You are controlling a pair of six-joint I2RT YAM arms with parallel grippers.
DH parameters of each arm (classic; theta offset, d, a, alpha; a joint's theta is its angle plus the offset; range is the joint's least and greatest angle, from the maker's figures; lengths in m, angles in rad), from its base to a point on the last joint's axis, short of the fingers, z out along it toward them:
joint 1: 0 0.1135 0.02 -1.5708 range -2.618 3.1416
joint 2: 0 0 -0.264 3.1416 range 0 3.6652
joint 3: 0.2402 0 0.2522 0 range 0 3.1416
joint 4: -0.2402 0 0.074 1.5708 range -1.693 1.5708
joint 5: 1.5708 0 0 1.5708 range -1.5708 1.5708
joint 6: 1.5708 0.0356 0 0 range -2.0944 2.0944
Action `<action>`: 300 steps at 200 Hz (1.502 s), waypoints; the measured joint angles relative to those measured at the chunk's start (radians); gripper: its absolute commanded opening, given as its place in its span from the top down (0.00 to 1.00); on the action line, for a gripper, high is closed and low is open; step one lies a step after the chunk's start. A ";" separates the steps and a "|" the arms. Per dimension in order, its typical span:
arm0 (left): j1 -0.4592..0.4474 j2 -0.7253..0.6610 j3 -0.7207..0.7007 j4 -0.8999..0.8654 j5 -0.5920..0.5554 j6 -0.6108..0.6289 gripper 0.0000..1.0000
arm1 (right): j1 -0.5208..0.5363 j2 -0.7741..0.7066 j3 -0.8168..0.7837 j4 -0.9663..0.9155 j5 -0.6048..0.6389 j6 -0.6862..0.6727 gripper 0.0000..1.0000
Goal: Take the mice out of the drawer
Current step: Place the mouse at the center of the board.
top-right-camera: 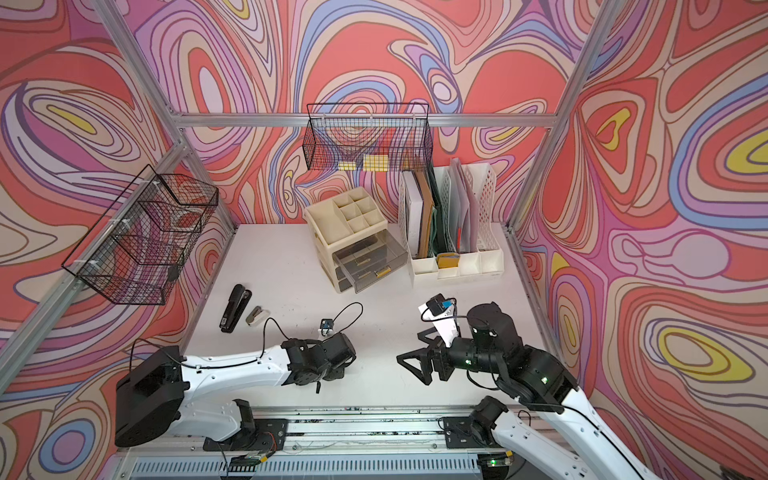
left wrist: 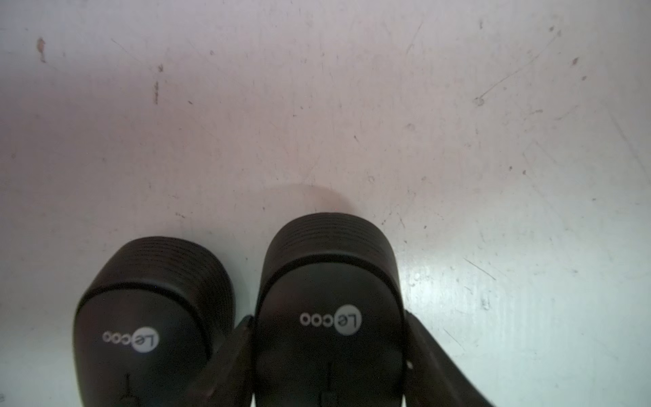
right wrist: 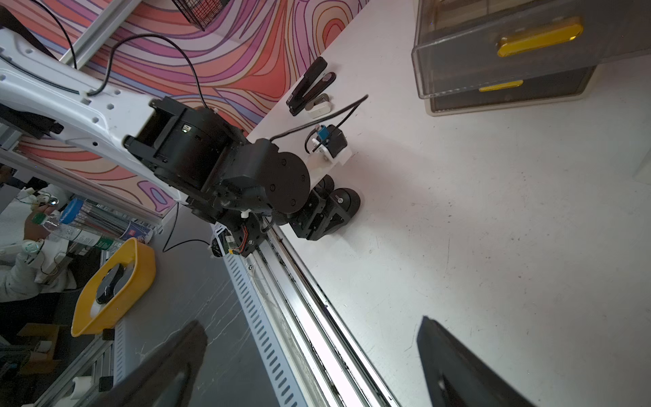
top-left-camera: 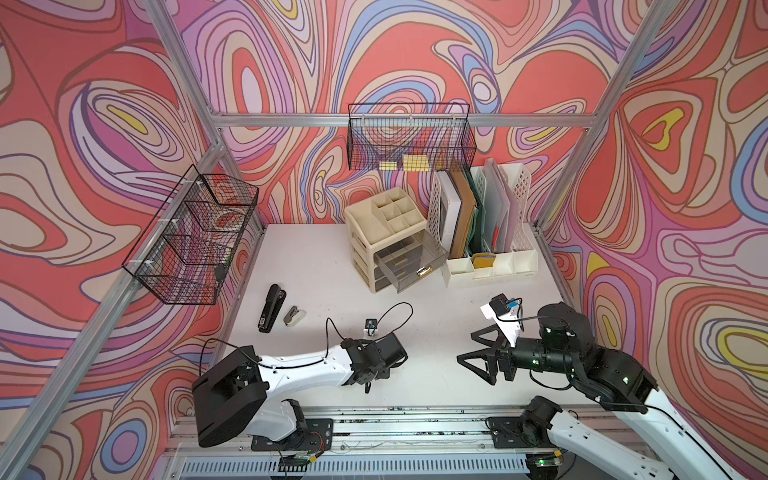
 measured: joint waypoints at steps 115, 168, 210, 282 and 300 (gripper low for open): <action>-0.034 0.006 -0.033 0.011 -0.007 -0.061 0.48 | 0.000 -0.004 -0.016 0.008 0.000 0.013 0.02; -0.034 0.006 -0.033 0.013 -0.011 -0.067 0.41 | 0.000 -0.005 -0.016 0.009 0.001 0.018 0.02; -0.035 0.006 -0.033 0.013 -0.014 -0.070 0.37 | 0.000 -0.005 -0.017 0.010 0.002 0.019 0.02; -0.043 0.006 -0.033 -0.006 -0.022 -0.071 0.27 | 0.000 -0.008 -0.026 0.015 0.003 0.019 0.02; -0.048 0.006 -0.031 -0.013 -0.024 -0.071 0.27 | 0.000 -0.012 -0.027 0.015 0.003 0.019 0.02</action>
